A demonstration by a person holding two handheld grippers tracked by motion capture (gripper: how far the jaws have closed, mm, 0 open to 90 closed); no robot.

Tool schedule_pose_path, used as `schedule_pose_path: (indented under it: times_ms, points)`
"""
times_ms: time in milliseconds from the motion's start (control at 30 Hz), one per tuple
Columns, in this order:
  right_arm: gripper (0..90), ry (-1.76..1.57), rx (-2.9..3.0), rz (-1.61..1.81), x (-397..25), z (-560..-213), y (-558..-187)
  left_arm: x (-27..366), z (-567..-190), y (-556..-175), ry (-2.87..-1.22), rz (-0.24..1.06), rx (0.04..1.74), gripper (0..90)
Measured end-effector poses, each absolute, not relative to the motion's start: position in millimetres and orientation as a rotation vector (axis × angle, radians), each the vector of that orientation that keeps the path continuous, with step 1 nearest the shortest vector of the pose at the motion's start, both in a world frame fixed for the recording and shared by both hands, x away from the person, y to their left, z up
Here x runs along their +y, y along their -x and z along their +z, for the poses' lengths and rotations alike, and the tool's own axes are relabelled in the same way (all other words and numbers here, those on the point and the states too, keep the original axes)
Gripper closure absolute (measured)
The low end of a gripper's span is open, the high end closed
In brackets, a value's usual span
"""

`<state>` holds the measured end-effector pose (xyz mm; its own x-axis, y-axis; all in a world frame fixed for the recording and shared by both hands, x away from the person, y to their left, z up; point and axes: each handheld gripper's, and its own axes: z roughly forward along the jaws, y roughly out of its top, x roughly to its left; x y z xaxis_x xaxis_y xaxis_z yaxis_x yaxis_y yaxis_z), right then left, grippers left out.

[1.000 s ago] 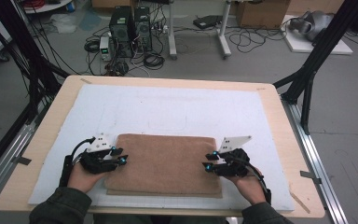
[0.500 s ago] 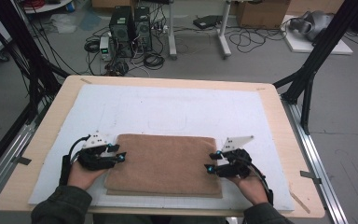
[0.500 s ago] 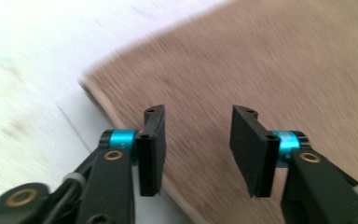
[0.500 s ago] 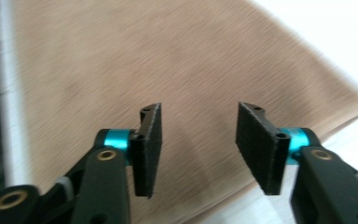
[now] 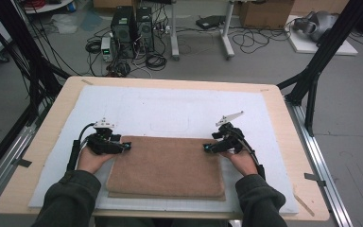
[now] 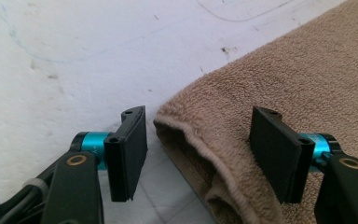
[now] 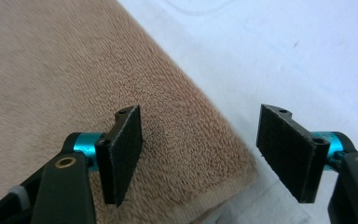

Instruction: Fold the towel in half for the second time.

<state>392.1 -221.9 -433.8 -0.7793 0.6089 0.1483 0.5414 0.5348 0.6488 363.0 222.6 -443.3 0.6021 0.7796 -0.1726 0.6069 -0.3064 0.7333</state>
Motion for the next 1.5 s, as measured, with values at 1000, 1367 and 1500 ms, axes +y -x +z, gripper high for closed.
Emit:
schedule_pose_path:
  times_ms: [1000, 1367, 1500]
  points:
    - [53.0, -1.028, 2.369, 1.049, -222, -361, -461, 213, -375, -436, -1.829, 0.543, 1.178, 56.9]
    - [47.6, -1.006, 2.534, 1.075, -221, -383, -432, 217, -406, -395, -1.950, 0.391, 1.106, 56.9]
    - [48.2, -0.972, 2.552, 1.129, -217, -394, -408, 218, -419, -370, -1.980, 0.366, 1.080, 58.2]
